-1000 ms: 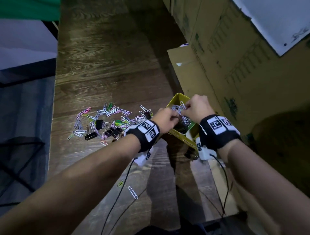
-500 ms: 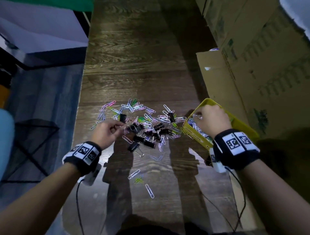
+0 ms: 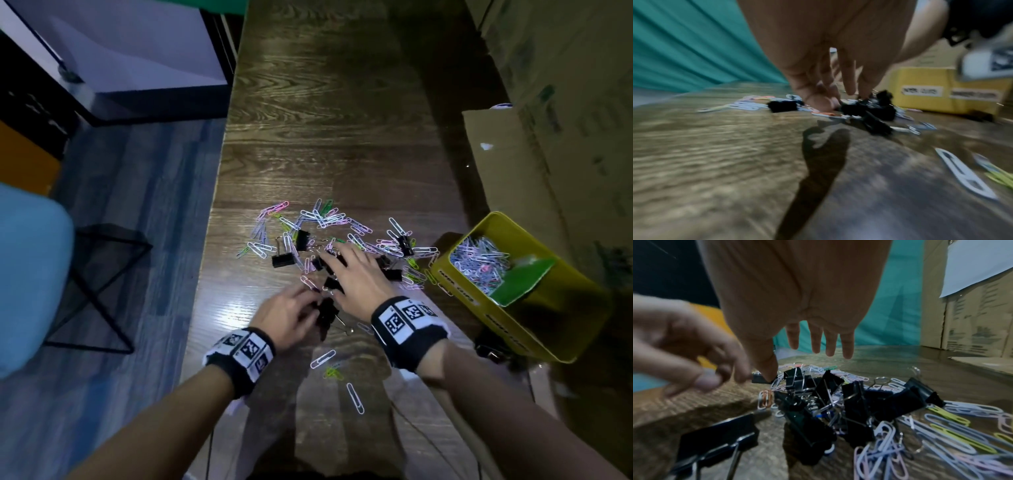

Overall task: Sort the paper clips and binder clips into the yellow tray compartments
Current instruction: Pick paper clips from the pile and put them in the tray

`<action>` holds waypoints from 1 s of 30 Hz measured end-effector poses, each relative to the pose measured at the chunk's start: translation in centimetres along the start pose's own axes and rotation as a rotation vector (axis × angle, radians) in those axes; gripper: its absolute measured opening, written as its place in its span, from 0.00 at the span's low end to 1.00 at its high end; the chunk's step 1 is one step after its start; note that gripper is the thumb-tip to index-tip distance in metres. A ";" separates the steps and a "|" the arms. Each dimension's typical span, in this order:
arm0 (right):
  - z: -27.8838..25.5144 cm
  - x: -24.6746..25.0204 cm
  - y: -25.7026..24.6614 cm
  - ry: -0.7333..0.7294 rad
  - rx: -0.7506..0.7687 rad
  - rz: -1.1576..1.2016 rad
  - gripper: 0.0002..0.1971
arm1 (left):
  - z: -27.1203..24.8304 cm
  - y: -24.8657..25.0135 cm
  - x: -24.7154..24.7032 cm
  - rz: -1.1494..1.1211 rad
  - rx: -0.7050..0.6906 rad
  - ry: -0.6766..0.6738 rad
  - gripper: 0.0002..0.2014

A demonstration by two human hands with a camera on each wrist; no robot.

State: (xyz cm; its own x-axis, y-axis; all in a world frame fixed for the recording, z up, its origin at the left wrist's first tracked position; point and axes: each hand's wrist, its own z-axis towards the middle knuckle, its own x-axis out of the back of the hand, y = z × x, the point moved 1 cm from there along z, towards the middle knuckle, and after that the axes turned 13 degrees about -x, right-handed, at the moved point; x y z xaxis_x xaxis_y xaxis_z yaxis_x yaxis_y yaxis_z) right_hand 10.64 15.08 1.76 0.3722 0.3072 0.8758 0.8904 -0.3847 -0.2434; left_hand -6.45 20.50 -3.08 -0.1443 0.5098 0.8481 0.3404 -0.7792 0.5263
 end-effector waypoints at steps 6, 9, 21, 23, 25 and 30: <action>2.7 -1.4 -0.9 -0.015 0.010 -0.054 0.32 | 2.8 -5.6 4.9 0.069 0.299 0.049 0.24; 3.3 -2.0 -1.3 -0.006 0.002 -0.085 0.31 | 3.4 -6.5 4.7 0.086 0.248 -0.088 0.21; 2.5 -2.9 -0.7 0.109 -0.209 -0.092 0.31 | 8.7 -5.8 4.9 -0.022 0.102 0.146 0.15; 2.3 -2.9 -0.6 0.104 -0.221 -0.093 0.32 | 9.5 -5.8 4.5 0.083 0.064 0.009 0.15; 2.2 -3.1 -0.5 0.097 -0.231 -0.090 0.34 | 9.6 -6.0 3.9 0.155 0.009 -0.048 0.14; 1.8 -3.2 -0.3 0.103 -0.250 -0.074 0.33 | 9.4 -6.6 3.2 0.229 -0.153 -0.026 0.13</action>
State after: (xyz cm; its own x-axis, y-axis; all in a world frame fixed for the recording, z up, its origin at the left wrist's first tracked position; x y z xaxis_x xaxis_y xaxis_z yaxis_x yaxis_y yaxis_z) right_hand 9.59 15.75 -1.74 0.2683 0.2573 0.9284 0.8170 -0.5713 -0.0778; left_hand -0.39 30.73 -4.42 -0.0555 0.3219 0.9452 0.2166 -0.9202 0.3261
